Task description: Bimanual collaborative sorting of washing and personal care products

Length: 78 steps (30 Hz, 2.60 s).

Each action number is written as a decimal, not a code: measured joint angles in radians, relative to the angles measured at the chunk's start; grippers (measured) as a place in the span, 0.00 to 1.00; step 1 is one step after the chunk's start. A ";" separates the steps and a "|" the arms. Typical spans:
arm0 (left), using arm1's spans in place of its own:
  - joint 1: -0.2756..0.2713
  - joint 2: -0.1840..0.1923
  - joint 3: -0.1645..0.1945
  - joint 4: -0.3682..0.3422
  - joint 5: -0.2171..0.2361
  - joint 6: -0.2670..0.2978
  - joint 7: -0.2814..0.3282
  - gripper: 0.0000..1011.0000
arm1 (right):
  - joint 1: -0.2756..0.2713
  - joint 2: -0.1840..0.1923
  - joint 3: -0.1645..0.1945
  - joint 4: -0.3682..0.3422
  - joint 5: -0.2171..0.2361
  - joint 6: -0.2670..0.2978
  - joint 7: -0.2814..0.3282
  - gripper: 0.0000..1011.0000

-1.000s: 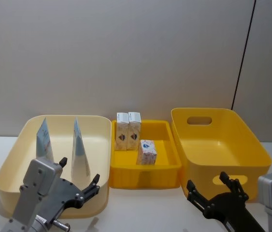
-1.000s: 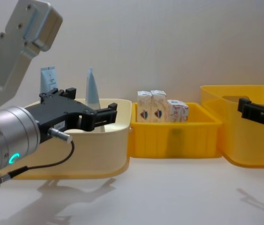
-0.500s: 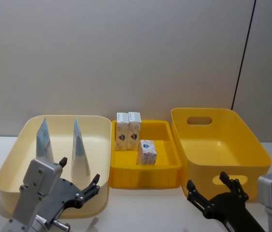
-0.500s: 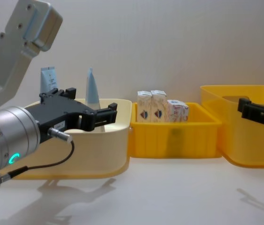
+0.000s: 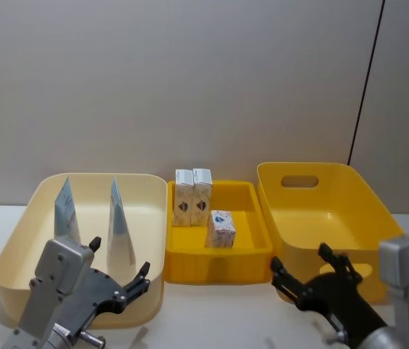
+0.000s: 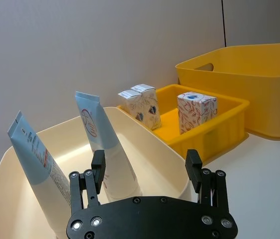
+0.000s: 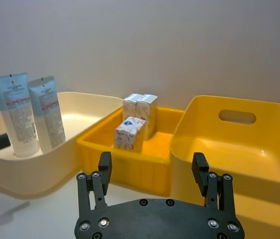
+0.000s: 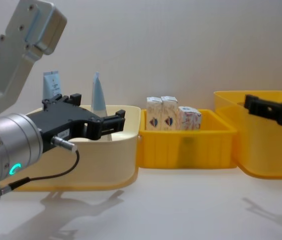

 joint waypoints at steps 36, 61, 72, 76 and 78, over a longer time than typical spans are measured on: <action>0.000 0.000 0.000 0.000 0.000 0.000 0.000 0.99 | 0.522 -0.197 -0.175 0.307 -0.085 0.476 -0.074 0.99; 0.000 0.000 0.000 0.000 0.000 0.000 0.000 0.99 | 0.585 -0.324 -0.063 0.440 -0.025 0.641 -0.145 0.99; 0.000 0.000 0.000 0.000 0.000 0.000 0.000 0.99 | 0.604 -0.349 -0.053 0.500 -0.018 0.654 -0.138 0.99; 0.000 0.000 0.000 0.000 0.000 0.000 0.000 0.99 | 0.612 -0.354 -0.057 0.518 -0.025 0.652 -0.137 0.99; 0.000 0.000 0.000 0.000 0.000 0.000 0.000 0.99 | 0.618 -0.356 -0.063 0.529 -0.031 0.650 -0.136 0.99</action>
